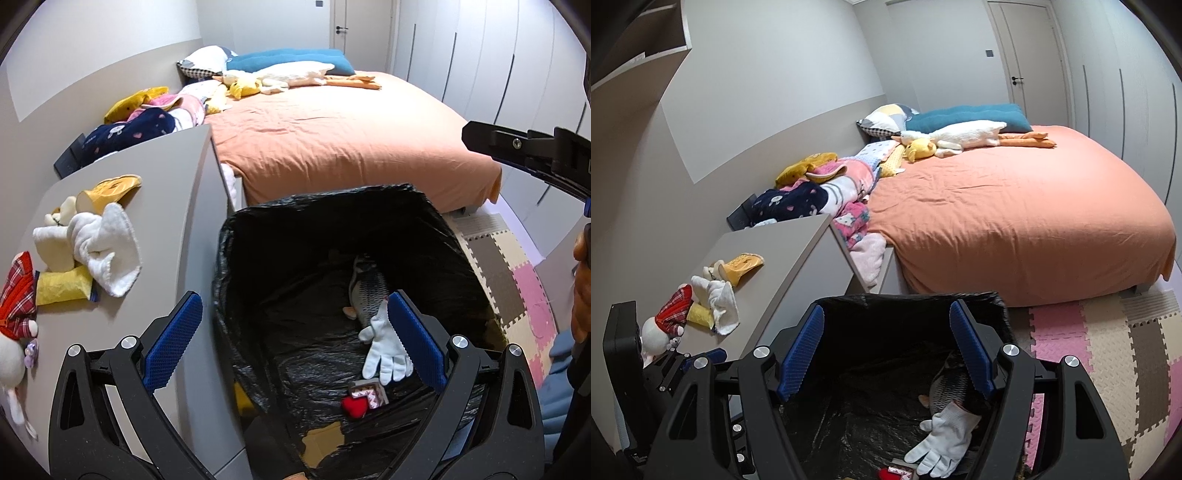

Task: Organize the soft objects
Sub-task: 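Move both tools back over the desk toward the doll and towel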

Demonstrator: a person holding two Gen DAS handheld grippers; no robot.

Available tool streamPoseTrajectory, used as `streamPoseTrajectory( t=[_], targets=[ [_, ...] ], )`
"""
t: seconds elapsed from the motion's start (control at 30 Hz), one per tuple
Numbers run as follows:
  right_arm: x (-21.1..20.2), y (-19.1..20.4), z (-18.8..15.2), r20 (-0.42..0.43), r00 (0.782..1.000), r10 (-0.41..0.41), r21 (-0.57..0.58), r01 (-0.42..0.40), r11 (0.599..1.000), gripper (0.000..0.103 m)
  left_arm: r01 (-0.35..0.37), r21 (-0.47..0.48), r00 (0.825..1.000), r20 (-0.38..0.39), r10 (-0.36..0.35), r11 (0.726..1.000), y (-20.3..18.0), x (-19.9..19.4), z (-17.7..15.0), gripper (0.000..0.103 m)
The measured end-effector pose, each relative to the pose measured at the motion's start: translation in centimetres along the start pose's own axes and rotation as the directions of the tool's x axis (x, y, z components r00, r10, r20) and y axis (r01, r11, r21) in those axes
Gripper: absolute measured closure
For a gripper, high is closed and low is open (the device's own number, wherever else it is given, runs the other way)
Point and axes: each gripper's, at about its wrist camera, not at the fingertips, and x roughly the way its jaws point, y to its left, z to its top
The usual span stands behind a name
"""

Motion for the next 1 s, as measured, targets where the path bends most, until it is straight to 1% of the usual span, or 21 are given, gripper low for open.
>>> streamPoseTrajectory(
  t=[0.17,0.57,0.8,1.0],
  targets=[
    [1.2,1.5,0.0,-0.018,1.000,0.025,-0.018,-0.025,1.000,0.031,-0.016,-0.025,1.000,0.000,0.016,1.000,1.6,-0.3,-0.3,0.006],
    [3.8,6.2,-0.1,-0.063,0.994,0.092,-0.081,-0.097,0.992,0.031,-0.084,-0.091,0.996,-0.003,0.084,0.992,6.6,-1.2,-1.5,0.006],
    [5.3,9.8,-0.2,-0.091,0.987,0.132,-0.137,-0.144,0.980,0.031,-0.129,-0.138,0.991,0.001,0.130,0.982,10.0,-2.3,-2.2,0.006],
    [6.5,12.8,-0.3,-0.113,0.979,0.167,-0.176,-0.185,0.967,0.031,-0.171,-0.186,0.985,-0.002,0.174,0.968,13.1,-3.2,-3.2,0.006]
  ],
)
